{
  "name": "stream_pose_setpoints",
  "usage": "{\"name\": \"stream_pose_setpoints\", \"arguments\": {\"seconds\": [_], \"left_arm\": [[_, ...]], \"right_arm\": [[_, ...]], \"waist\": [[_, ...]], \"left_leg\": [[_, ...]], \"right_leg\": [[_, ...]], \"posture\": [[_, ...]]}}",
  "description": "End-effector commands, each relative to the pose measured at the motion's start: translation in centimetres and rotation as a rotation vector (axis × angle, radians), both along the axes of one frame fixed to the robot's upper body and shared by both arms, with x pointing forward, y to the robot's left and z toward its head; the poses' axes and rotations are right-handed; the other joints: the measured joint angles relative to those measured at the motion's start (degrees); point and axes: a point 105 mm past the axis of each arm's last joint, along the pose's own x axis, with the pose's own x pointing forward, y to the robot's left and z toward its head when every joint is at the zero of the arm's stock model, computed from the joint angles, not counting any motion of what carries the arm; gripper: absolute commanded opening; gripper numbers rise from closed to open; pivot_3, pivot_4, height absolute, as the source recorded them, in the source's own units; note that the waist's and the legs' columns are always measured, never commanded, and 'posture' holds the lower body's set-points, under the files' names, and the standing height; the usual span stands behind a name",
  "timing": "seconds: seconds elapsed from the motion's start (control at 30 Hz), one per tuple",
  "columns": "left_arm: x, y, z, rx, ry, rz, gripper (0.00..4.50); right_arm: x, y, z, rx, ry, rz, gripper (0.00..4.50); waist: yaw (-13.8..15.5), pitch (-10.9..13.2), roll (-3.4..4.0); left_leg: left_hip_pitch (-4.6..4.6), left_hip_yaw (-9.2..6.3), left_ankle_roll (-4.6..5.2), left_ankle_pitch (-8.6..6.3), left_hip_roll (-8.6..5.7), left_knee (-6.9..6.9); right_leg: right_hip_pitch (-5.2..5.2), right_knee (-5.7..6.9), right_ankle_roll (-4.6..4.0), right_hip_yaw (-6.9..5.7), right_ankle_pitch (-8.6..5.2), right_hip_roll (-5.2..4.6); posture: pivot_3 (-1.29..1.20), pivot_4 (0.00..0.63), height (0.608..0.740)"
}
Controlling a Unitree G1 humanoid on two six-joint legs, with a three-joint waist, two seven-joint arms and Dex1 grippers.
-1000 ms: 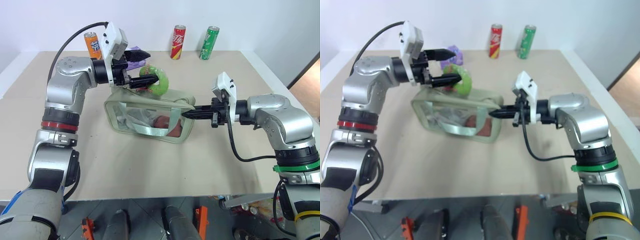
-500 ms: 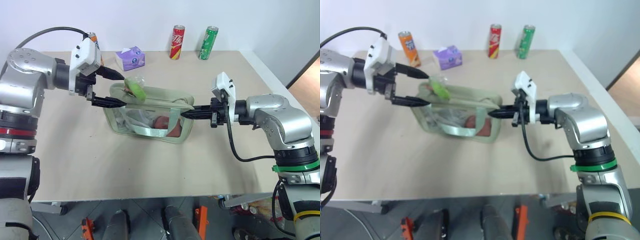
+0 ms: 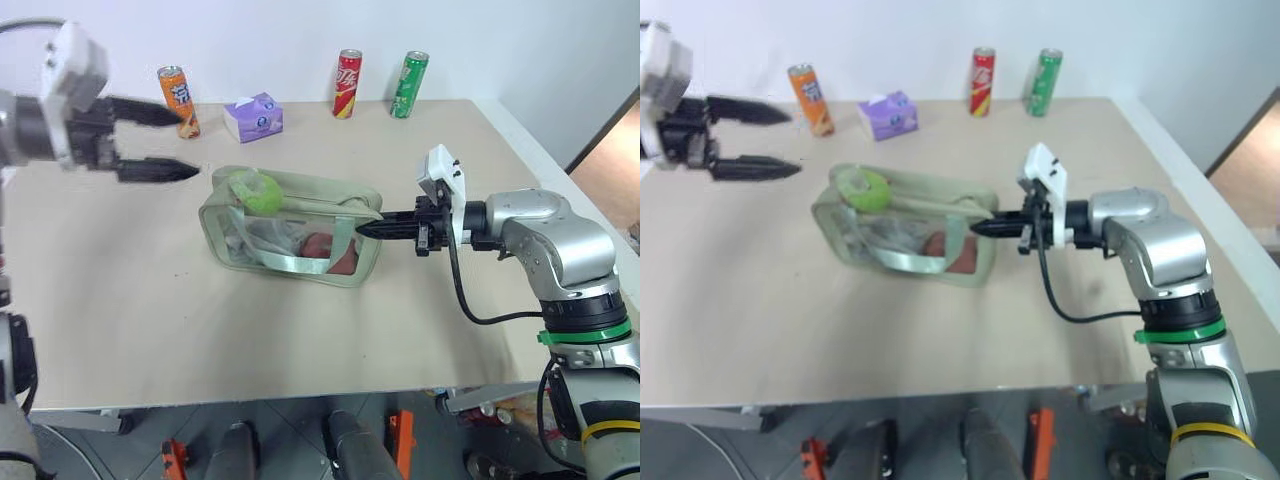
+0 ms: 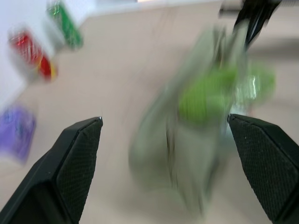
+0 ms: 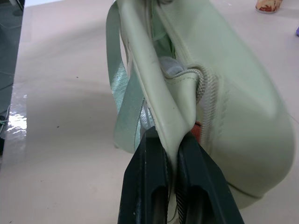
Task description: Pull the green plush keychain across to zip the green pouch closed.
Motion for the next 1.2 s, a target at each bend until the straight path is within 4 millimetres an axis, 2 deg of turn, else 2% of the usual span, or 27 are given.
{"name": "stream_pose_setpoints", "arguments": {"seconds": [0.03,0.1,0.17,0.23,0.53,0.7,0.83,0.93,1.2], "left_arm": [[-0.8,1.7,-1.7,0.022,0.045,0.042,4.44],[-1.1,2.7,-4.0,0.009,0.117,0.070,4.44],[-1.0,3.0,-4.9,-0.004,0.139,0.091,4.44],[-1.1,2.3,-5.3,-0.020,0.151,0.076,4.44],[-0.8,-1.4,-5.7,-0.094,0.164,-0.021,4.44],[-0.6,-1.8,-6.6,-0.088,0.185,-0.029,4.44],[0.0,-2.0,-6.1,-0.118,0.163,-0.025,4.44],[0.4,-2.4,-5.6,-0.146,0.137,-0.028,3.70],[0.6,-3.0,-5.2,-0.180,0.133,-0.049,0.93]], "right_arm": [[-0.2,0.3,1.3,0.011,-0.056,0.021,0.00],[-0.2,0.4,1.3,0.011,-0.052,0.024,0.00],[-0.1,0.5,1.3,0.010,-0.050,0.028,0.00],[-0.1,0.5,1.3,0.011,-0.050,0.031,0.00],[-0.2,0.6,1.3,0.012,-0.047,0.031,0.00],[-0.3,0.4,1.3,0.010,-0.046,0.025,0.00],[-0.4,0.2,1.2,0.006,-0.042,0.020,0.00],[-0.4,0.2,1.2,0.007,-0.040,0.019,0.00],[-0.4,0.2,1.3,0.009,-0.042,0.019,0.00]], "waist": [[0.0,0.0,-0.01],[0.0,0.0,-0.03],[0.0,0.0,-0.03],[0.0,0.0,-0.07],[0.0,0.0,-0.07],[0.0,0.0,-0.07],[0.0,0.0,-0.07],[0.1,0.0,-0.07],[0.0,0.0,-0.07]], "left_leg": [[-0.04,-0.07,0.00,0.00,0.00,0.02],[-0.05,-0.11,-0.01,0.00,0.01,0.06],[-0.06,-0.09,-0.01,0.00,0.01,0.11],[-0.11,-0.14,-0.01,0.00,0.02,0.20],[-0.04,-0.11,-0.01,0.01,0.00,0.31],[-0.04,-0.13,-0.01,0.01,0.00,0.31],[-0.04,-0.14,-0.01,0.01,0.00,0.31],[-0.04,-0.14,-0.01,0.01,-0.01,0.32],[-0.04,-0.14,-0.01,0.01,-0.02,0.33]], "right_leg": [[-0.01,0.09,-0.03,-0.07,-0.04,0.00],[-0.02,0.12,-0.07,-0.11,-0.06,0.00],[-0.03,0.14,-0.10,-0.11,-0.08,-0.01],[-0.04,0.16,-0.23,-0.16,-0.14,0.00],[-0.01,0.28,-0.22,-0.12,-0.10,0.01],[-0.02,0.35,-0.17,-0.13,-0.10,0.02],[-0.01,0.36,-0.19,-0.13,-0.11,0.02],[-0.01,0.36,-0.19,-0.13,-0.11,0.01],[-0.01,0.36,-0.12,-0.13,-0.07,0.01]], "posture": [[0.00,0.150,0.740],[0.00,0.150,0.740],[0.00,0.150,0.740],[0.00,0.150,0.740],[0.00,0.150,0.740],[0.00,0.150,0.740],[0.00,0.150,0.740],[0.00,0.150,0.740],[0.00,0.150,0.740]]}}
